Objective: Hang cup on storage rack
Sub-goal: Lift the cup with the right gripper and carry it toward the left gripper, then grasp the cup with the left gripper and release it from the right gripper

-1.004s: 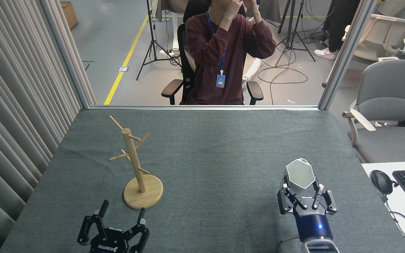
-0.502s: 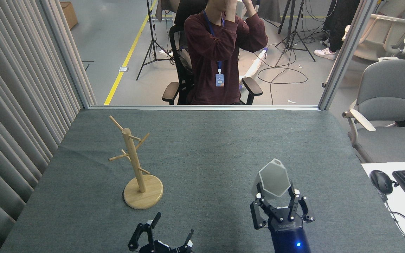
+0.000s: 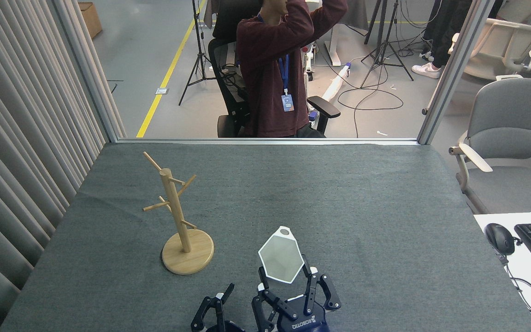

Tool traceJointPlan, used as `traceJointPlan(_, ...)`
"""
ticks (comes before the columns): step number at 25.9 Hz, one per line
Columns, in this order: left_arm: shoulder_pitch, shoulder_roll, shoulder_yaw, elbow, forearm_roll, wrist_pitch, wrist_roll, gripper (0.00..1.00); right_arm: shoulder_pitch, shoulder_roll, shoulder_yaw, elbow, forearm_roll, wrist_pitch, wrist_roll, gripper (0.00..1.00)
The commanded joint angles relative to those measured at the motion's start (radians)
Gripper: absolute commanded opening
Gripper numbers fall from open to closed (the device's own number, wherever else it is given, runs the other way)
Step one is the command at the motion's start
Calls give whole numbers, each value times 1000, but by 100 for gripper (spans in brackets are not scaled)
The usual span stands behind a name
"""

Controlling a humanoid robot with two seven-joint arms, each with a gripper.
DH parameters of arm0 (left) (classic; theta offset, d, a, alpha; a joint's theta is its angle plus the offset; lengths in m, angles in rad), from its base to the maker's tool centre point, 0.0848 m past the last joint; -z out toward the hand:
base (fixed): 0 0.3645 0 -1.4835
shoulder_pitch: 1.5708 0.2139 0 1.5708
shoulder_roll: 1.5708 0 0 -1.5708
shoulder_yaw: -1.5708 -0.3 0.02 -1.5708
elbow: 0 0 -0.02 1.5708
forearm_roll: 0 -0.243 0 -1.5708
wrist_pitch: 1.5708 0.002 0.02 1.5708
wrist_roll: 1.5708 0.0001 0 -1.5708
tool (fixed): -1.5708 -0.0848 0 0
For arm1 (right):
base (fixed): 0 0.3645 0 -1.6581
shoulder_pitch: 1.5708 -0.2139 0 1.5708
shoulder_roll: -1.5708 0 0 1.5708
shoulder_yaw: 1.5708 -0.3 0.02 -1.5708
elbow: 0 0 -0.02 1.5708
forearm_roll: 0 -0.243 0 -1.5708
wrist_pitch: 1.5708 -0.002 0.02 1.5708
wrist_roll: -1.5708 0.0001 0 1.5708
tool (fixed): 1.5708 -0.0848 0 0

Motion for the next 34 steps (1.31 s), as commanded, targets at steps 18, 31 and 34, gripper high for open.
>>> traceJointPlan(18,-8,-2,8,-9,2,28,1,99,84,-29,181,-27,60,67,0,66)
traceJointPlan(31,-26,6,8,-21,8,43,12,99,84,-29,172,-27,60,71,-1,66)
traceJointPlan(34,-29,12,7,-21,8,41,12,79,86,-29,172,-27,60,71,-1,66)
